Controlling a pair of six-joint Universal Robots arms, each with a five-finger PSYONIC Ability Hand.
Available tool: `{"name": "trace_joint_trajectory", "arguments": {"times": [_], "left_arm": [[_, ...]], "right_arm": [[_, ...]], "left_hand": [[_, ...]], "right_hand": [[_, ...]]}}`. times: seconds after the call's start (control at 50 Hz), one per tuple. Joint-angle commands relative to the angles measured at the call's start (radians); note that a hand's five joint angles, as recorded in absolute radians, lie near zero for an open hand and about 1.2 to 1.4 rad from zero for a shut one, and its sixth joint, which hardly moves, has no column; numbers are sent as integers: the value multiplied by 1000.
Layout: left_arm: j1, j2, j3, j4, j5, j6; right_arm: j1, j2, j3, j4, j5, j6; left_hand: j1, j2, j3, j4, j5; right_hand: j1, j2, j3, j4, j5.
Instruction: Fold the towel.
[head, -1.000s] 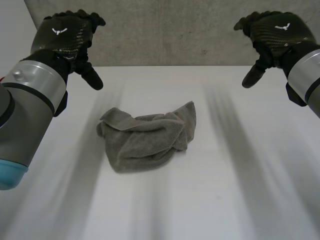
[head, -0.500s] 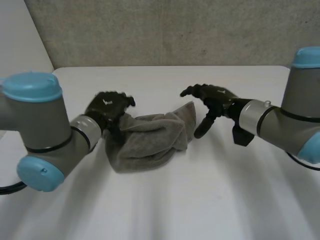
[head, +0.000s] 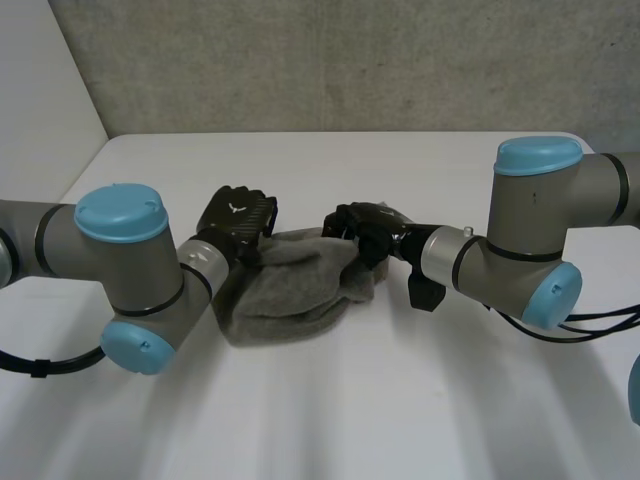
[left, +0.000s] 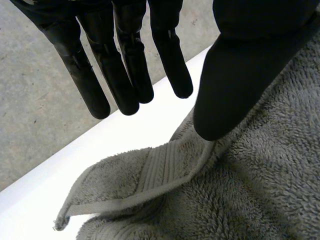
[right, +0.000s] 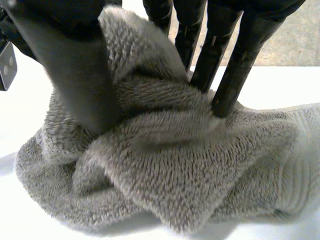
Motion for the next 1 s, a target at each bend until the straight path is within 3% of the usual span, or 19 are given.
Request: {"name": "trace_joint_trajectory", "arguments": {"times": [0.02, 0.1, 0.2, 0.34, 0.46, 0.66, 1.0], "left_arm": [[0, -37, 18, -2, 4, 5], [1, -54, 38, -2, 4, 5], [1, -63, 50, -2, 19, 4], [0, -61, 40, -11, 102, 4], [-13, -57, 30, -14, 102, 2], [-3, 53, 5, -71, 84, -10], [-48, 117, -117, -91, 82, -99]], "right_arm": [[3, 16, -49, -40, 2, 6], [3, 23, -67, -85, 4, 6], [1, 34, -72, -88, -1, -2], [-5, 22, -24, -86, 10, -17], [-11, -75, 80, -88, 53, -83], [-26, -228, 295, -69, 79, -261], [-63, -486, 563, -77, 57, -266]], "left_hand": [[222, 219, 220, 219, 223], [228, 225, 226, 225, 229], [157, 155, 156, 155, 158], [-10, -12, -11, -12, -9], [-224, -226, -226, -227, -223], [-336, -338, -337, -338, -335], [-357, -359, -358, -359, -356]], "right_hand": [[310, 324, 326, 322, 324], [480, 494, 496, 492, 494], [489, 502, 504, 500, 502], [489, 502, 504, 500, 502], [489, 502, 504, 500, 502], [489, 502, 504, 500, 502], [489, 502, 504, 500, 502]]}}
